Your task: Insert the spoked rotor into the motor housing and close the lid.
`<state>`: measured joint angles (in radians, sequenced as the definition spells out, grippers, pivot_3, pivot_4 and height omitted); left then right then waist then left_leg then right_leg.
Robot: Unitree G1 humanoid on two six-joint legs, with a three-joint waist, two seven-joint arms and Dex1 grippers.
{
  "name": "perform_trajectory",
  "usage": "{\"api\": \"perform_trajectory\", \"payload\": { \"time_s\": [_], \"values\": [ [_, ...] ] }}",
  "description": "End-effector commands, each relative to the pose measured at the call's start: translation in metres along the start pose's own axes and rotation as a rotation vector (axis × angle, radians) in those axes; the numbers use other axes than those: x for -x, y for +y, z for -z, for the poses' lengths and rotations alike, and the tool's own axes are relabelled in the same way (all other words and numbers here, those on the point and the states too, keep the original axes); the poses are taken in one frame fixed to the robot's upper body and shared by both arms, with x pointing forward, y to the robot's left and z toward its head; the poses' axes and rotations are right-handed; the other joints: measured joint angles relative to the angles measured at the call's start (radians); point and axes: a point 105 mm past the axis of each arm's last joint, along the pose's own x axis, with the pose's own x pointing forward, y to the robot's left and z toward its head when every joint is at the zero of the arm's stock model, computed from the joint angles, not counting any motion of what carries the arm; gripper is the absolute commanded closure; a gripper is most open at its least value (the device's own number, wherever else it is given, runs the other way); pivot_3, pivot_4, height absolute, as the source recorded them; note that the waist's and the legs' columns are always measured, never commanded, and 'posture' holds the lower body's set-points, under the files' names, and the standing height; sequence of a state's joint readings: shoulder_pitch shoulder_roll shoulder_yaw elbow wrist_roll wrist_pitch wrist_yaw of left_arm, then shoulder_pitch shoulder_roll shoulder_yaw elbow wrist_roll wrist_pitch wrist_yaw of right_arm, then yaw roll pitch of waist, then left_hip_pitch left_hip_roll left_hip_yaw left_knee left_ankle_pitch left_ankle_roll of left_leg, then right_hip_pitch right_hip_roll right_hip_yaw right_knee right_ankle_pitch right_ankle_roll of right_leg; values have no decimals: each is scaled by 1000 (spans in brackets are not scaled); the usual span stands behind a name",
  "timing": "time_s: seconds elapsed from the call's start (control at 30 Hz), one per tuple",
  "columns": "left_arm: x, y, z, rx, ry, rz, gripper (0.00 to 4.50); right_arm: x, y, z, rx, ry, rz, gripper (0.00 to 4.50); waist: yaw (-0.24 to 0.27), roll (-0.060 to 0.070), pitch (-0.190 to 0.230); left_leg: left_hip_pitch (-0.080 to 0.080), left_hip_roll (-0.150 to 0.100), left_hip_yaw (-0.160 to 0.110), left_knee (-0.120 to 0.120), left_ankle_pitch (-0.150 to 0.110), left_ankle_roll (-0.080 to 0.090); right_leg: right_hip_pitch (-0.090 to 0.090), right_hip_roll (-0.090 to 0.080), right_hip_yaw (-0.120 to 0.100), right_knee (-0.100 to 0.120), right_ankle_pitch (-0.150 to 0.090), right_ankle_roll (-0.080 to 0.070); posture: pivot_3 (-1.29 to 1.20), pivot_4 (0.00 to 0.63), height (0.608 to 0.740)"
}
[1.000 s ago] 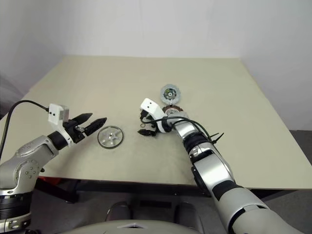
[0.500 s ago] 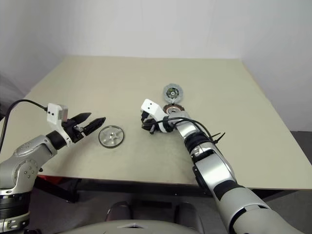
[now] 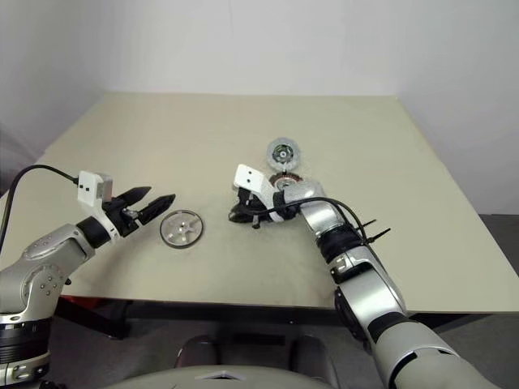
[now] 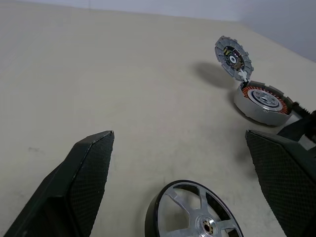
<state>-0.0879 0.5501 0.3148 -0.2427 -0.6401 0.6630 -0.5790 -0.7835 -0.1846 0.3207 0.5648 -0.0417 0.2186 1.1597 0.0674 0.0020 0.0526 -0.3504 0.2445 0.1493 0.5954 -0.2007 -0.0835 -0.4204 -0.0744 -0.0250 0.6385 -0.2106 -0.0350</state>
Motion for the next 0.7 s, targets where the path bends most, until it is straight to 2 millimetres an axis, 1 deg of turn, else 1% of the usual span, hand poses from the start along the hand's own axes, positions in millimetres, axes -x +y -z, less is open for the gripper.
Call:
{"api": "perform_trajectory", "payload": {
  "time_s": [0.03, 0.1, 0.17, 0.23, 0.3, 0.43, 0.57, 0.7],
  "values": [
    [1, 0, -14, -36, -44, 0, 0, 16, -22, -29, 32, -64, 100, 3871, 0, 0, 0, 0, 0, 0, 0, 0, 0, 0, 0, 0, 0, 0, 0, 0, 0, 740],
    [0, 0, -14, -36, -43, 0, 0, 26, -40, -29, 21, -53, 186, 3871, 0, 0, 0, 0, -1, 0, 0, 0, 0, 0, 0, 0, 0, 0, 0, 0, 0, 740],
    [0, 0, -13, -35, -43, 2, 0, 35, -56, -25, 12, -30, 262, 3871, 2, 0, 0, 0, -1, 0, 0, 0, 0, 0, 0, 0, 0, 0, 0, 0, 0, 740],
    [-1, 0, -13, -36, -43, 3, 0, 47, -73, -17, -7, 3, 355, 3871, 2, 0, 0, 0, -1, 0, 0, 0, 0, 0, 0, 0, 0, 0, 0, 0, 0, 740],
    [-1, 0, -13, -37, -42, 2, 0, 58, -86, -9, -17, 35, 431, 3871, 1, 0, 0, -1, -1, 0, 0, 0, 0, 0, 0, 0, 0, 0, 0, 0, 0, 740],
    [-1, 1, -13, -38, -41, -1, 0, 71, -95, 1, -23, 70, 475, 3871, 0, 1, 1, -3, -1, 0, 0, 0, 0, -2, 0, 0, -1, -1, -1, 0, 0, 740],
    [0, 1, -13, -38, -41, -5, 0, 79, -97, 9, -26, 90, 490, 3871, -3, 2, 1, -3, 0, 1, -1, 0, 0, -3, 0, 0, -1, -1, -1, 0, 0, 740],
    [0, 1, -12, -37, -39, -5, 0, 85, -98, 12, -26, 96, 502, 3871, -1, 2, 2, -3, 0, 1, 0, 0, 0, -3, 0, 0, 0, -1, -1, 0, 0, 740]
  ]
}}
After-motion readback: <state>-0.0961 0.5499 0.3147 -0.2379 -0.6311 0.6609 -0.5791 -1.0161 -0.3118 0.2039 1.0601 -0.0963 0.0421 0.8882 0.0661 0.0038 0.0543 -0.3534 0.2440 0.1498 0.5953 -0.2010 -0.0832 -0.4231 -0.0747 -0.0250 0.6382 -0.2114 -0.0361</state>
